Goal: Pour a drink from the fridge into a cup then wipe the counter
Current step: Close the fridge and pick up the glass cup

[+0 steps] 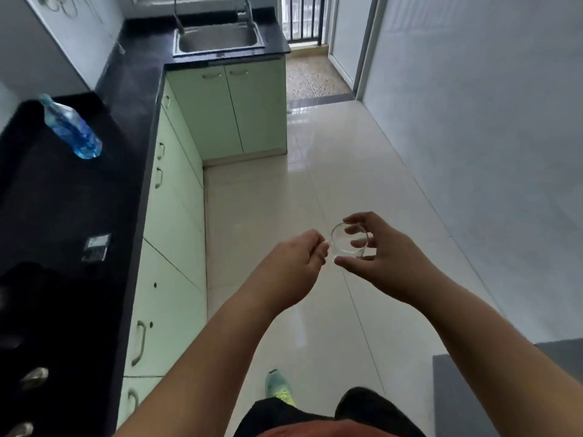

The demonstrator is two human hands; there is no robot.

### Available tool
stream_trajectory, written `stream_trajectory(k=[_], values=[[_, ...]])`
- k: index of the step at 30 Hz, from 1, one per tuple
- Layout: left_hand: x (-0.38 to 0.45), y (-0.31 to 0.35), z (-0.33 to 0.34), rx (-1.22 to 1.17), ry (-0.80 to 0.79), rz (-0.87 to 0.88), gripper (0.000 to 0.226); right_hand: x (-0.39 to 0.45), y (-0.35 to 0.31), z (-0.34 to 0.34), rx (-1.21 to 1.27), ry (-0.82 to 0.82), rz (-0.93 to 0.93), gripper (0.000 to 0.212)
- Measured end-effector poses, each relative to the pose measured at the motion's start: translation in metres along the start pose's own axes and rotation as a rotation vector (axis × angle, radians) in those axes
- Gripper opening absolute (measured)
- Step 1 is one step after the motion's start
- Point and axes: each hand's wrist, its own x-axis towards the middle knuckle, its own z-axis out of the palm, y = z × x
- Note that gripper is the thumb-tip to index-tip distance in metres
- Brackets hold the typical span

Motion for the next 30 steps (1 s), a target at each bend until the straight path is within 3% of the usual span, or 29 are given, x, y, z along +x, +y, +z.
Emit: stream_trajectory(k=[9, 17, 24, 30], values=[[0.146, -0.022, -0.063, 0.019, -0.003, -0.058, 0.021, 0.167, 0.001, -0.009, 0.022, -0.035, -0.033, 0.065], [0.282, -0.029, -0.119, 0.018, 0.165, -0.235, 0.027, 0.361, -0.006, -0.029, 0.032, -0.213, -0.168, 0.063], [0.327, -0.056, -0.17, -0.121, 0.357, -0.435, 0.027, 0.482, -0.063, -0.01, -0.074, -0.457, -0.333, 0.063], [0.363, -0.108, -0.219, -0.219, 0.441, -0.516, 0.028, 0.566, -0.106, 0.042, -0.181, -0.553, -0.418, 0.065]])
